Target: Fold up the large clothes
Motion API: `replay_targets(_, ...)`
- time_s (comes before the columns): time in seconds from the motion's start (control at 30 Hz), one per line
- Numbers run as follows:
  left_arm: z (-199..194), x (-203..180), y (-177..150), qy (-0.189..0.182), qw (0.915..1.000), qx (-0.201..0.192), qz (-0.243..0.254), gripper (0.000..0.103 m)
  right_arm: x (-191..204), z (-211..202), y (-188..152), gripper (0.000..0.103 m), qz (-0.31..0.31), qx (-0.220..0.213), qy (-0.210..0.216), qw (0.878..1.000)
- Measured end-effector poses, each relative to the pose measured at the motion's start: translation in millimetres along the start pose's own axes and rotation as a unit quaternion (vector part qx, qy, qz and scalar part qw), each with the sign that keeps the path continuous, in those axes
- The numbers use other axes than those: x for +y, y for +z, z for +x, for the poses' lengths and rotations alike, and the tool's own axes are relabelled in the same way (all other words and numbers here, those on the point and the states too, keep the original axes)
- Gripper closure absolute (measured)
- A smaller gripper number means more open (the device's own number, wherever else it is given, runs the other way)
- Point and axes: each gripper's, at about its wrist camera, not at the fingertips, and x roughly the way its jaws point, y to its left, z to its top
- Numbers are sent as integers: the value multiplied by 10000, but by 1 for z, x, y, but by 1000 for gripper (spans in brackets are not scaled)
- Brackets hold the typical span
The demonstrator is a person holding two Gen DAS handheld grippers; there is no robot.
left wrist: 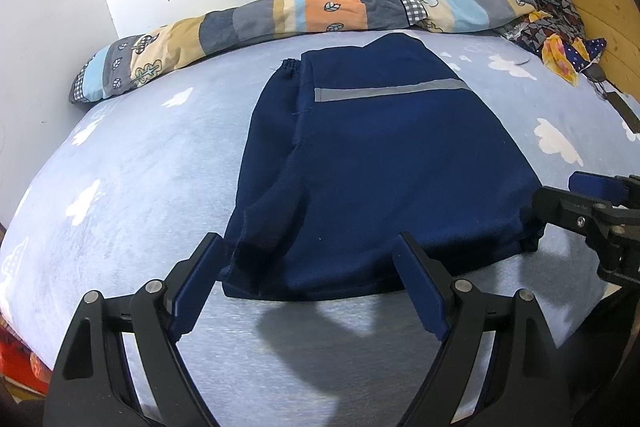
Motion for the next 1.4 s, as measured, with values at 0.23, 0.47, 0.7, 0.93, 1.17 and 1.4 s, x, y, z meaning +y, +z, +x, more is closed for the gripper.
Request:
replay_targets(0.23, -1, 16, 7, 34, 9994, 172, -285, 13, 0, -1, 1, 28, -28, 26, -195, 9998)
replay_targets(0.47, -42, 38, 11, -220, 9986, -124, -460, 9, 12, -5, -3, 27, -444, 47, -776, 9960)
replay_targets(0.7, -81, 44, -4, -290, 9979, -309, -496, 0, 36, -36, -23, 27, -766, -341, -980, 9916)
replay_targets(0.93, -81, 39, -15, -719, 9955, 277, -557, 0, 49, -68, -50, 16, -899, -713, -1024, 9881)
replay_targets(1.17, -82, 39, -13, -351, 9978, 173, -530, 0, 44, -67, -46, 16, -770, -735, -1105, 9882)
replay_targets(1.4, -82, 28, -12, -94, 9992, 137, -358, 0, 46, -72, -48, 16, -813, -874, -1117, 9866)
